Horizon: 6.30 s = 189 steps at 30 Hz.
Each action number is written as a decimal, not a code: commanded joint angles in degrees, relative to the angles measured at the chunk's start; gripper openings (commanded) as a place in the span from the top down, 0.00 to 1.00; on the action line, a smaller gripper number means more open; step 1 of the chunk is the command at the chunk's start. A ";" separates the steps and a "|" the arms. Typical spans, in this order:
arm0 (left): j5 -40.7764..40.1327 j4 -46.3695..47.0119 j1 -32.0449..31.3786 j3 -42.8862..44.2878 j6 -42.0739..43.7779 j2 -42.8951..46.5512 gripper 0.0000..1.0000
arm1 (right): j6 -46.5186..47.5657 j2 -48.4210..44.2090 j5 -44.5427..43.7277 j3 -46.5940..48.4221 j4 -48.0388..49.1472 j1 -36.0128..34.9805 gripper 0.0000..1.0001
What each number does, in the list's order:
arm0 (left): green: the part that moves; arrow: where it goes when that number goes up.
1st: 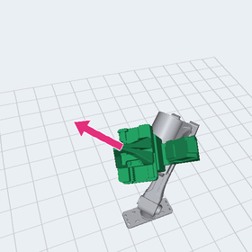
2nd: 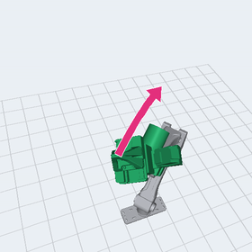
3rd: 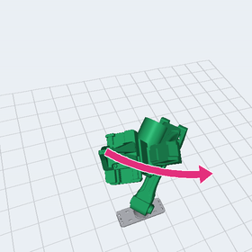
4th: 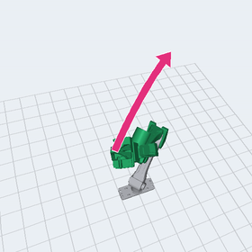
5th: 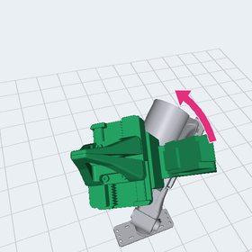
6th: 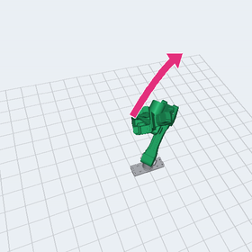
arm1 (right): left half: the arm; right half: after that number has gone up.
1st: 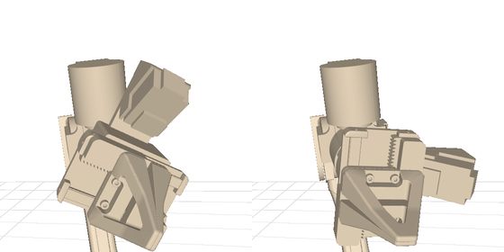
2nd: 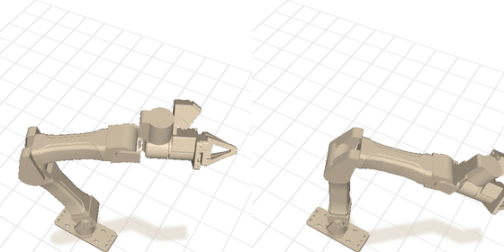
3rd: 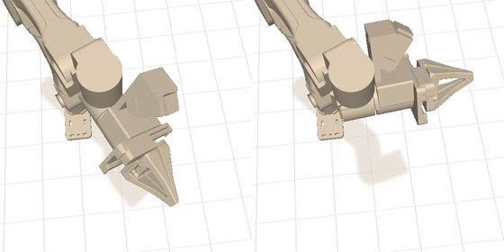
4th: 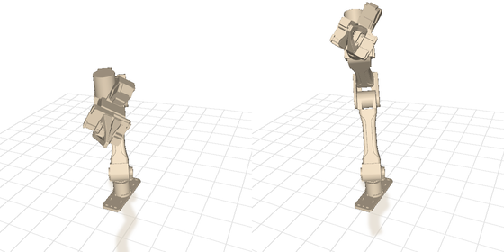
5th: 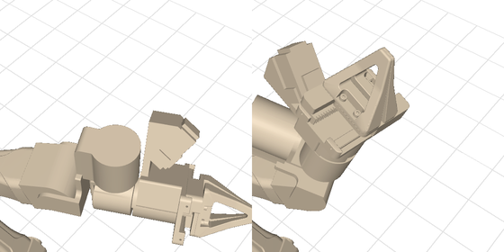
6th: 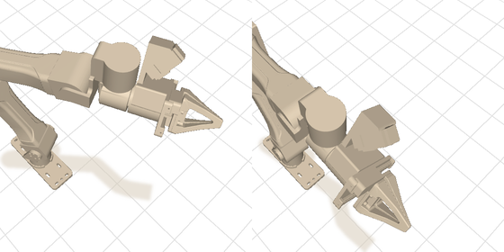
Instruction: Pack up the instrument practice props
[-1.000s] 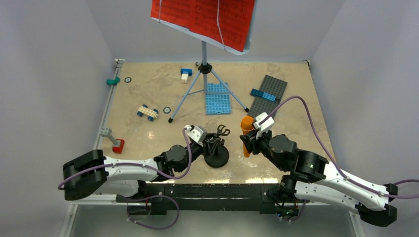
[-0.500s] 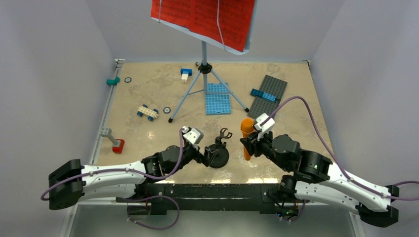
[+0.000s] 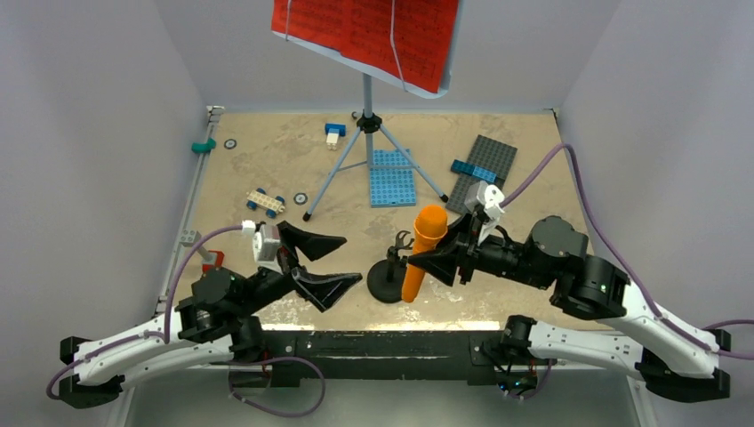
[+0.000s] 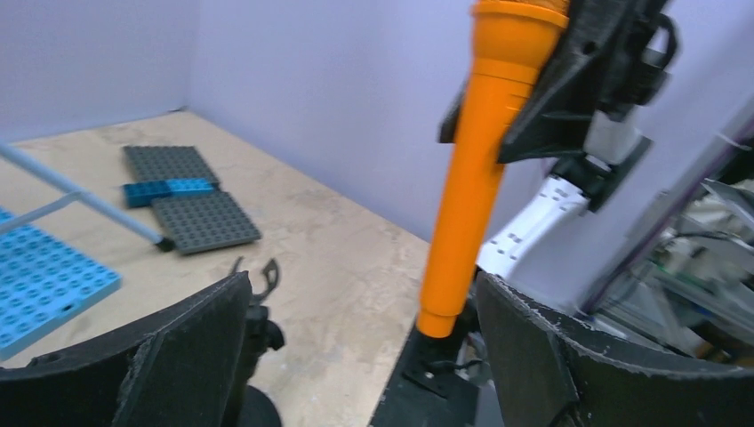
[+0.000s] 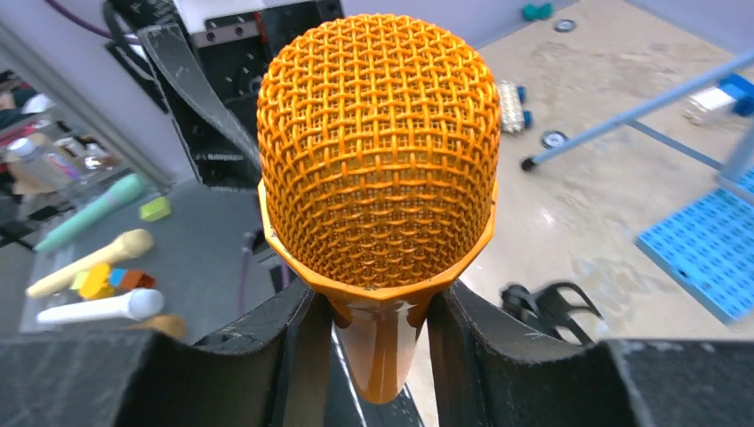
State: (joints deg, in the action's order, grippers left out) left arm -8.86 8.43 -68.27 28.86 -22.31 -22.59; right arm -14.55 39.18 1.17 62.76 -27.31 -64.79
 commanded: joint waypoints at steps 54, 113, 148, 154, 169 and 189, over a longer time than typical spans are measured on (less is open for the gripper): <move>-10.24 -38.95 45.67 12.45 -26.69 -33.81 1.00 | -8.07 10.18 4.48 -4.70 11.02 0.59 0.01; 1.36 -35.22 67.24 14.93 -31.79 -51.52 0.00 | -7.51 0.74 -0.89 -10.82 7.09 0.63 0.01; 13.54 23.83 12.73 -9.14 2.55 -25.37 0.16 | -11.77 -10.50 -16.71 -29.00 9.27 0.63 0.02; 12.57 28.29 11.05 -9.22 4.07 -29.56 0.21 | -13.02 -10.51 -17.27 -30.74 9.84 0.68 0.04; 12.07 29.84 10.35 -2.51 6.50 -39.95 0.34 | -13.62 -10.47 -17.57 -30.94 9.05 0.57 0.05; 11.20 24.88 9.91 -0.90 7.96 -43.03 0.68 | -12.93 -10.72 -18.07 -30.67 8.51 0.66 0.05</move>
State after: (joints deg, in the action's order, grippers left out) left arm 2.72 33.30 -57.93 26.50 -14.02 -65.45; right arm -27.40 29.06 -15.57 31.73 -19.75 -64.31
